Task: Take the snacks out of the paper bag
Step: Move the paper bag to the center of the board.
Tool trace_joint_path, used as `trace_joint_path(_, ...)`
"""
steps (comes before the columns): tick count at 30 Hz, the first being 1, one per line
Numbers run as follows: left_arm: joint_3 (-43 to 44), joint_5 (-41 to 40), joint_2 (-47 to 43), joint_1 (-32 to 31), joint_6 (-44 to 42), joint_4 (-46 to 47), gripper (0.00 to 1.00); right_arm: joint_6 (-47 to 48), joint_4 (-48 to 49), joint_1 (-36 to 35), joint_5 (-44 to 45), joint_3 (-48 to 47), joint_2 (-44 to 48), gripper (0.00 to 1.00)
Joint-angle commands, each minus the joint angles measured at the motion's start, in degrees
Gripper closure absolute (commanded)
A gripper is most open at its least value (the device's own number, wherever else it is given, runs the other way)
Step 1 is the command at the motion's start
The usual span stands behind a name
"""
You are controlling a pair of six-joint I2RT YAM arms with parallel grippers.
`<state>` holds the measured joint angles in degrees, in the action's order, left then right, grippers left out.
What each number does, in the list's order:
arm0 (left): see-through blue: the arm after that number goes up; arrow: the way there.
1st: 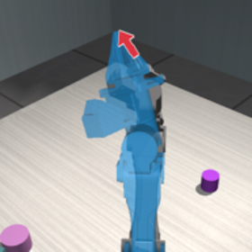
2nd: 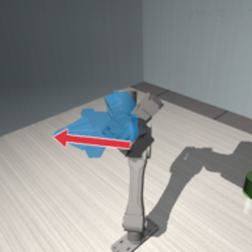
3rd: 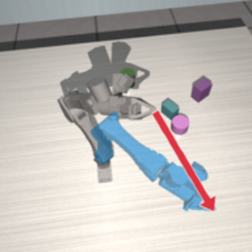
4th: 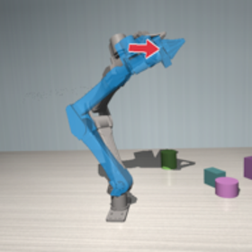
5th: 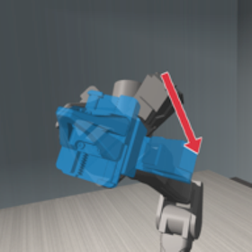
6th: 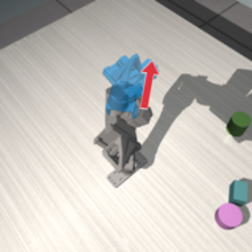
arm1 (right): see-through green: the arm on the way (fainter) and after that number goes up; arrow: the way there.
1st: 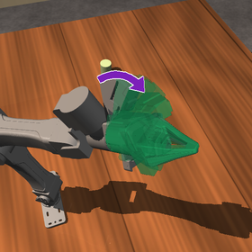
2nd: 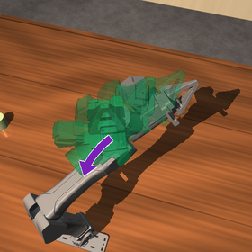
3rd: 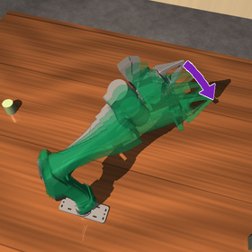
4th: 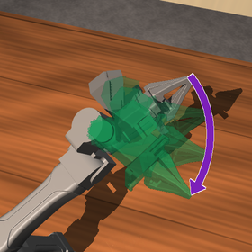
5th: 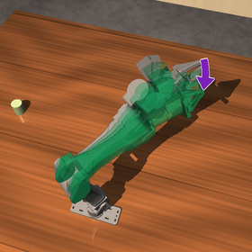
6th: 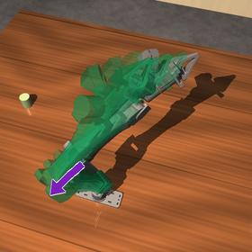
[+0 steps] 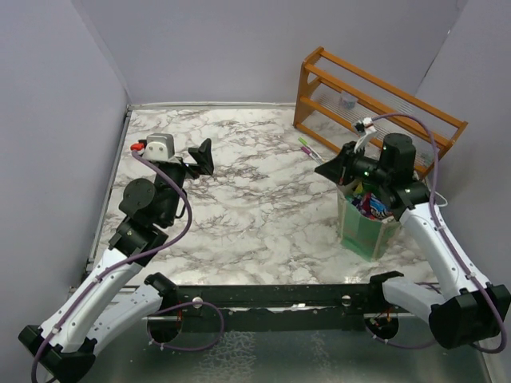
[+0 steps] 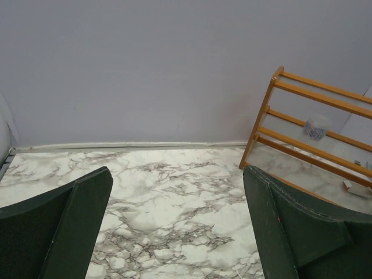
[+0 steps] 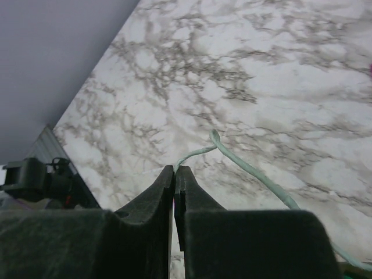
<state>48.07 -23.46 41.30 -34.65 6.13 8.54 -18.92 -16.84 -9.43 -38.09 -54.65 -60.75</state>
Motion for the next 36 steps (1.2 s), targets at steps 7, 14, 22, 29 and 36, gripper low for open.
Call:
trace_joint_path(7,-0.35,-2.78,1.44,-0.41,0.99,1.31,0.04,-10.27,18.02,-22.09,0.77,-2.7,-4.98,0.96)
trace_joint_path(14,0.14,-4.59,2.92,0.0,0.53,0.03,0.08,-12.22,28.57,-36.23,4.59,-9.43,-18.42,0.96)
trace_joint_path(22,-0.57,-10.26,1.88,0.73,-1.0,-0.51,0.09,-16.91,37.22,-39.44,4.6,-14.3,-26.95,0.88)
trace_joint_path(29,0.32,-11.71,-4.21,0.73,7.9,-9.46,0.03,-9.68,26.3,-39.44,11.8,-14.02,-20.66,0.55)
trace_joint_path(36,3.51,-3.0,-4.34,0.73,20.64,-23.93,0.01,2.86,10.67,-39.44,26.32,-11.63,-5.83,0.16)
